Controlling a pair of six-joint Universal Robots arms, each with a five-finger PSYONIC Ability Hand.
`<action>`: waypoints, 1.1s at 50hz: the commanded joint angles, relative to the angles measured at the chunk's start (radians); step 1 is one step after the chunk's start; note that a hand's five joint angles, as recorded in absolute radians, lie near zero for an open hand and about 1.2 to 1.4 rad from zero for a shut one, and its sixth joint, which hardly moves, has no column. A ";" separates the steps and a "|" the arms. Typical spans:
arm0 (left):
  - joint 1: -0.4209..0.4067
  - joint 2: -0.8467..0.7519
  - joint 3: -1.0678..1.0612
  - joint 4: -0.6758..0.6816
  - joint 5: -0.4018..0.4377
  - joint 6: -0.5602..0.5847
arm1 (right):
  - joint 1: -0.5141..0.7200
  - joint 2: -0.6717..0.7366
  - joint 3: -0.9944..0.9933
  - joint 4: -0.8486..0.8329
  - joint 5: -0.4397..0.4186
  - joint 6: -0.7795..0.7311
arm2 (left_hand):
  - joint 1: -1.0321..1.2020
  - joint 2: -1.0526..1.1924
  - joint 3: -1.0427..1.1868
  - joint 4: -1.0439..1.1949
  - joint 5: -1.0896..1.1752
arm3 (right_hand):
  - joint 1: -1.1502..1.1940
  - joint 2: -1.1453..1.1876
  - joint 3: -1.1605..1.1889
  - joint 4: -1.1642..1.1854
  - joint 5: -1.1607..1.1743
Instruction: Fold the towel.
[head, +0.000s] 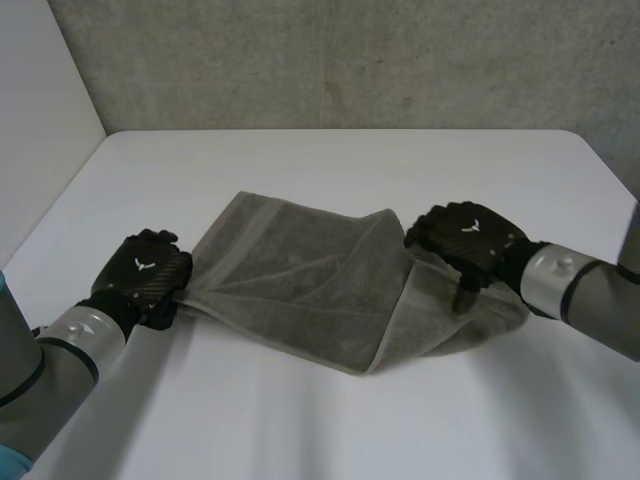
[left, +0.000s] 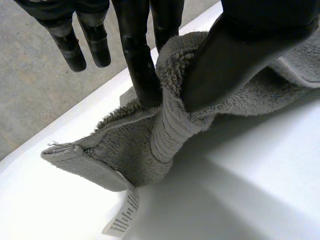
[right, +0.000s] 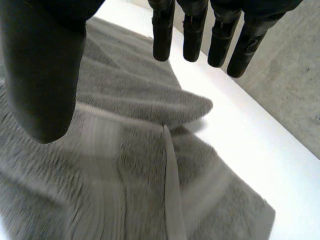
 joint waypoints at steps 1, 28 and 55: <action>-0.003 0.010 -0.014 0.000 0.002 0.000 | 0.069 0.098 -0.121 0.041 0.002 0.002 | 0.135 0.062 -0.051 -0.059 0.075 | -0.009 -0.032 -0.043 -0.076 0.046; 0.003 0.017 -0.016 0.000 0.002 0.003 | 0.077 0.275 -0.231 0.249 0.068 -0.267 | 0.135 0.062 -0.051 -0.059 0.075 | 0.245 0.222 -0.043 -0.076 0.301; 0.001 0.024 -0.016 -0.018 0.001 0.002 | -0.092 -0.038 0.156 0.180 0.030 -0.267 | 0.135 0.062 -0.051 -0.059 0.075 | 1.035 1.012 -0.043 -0.076 1.090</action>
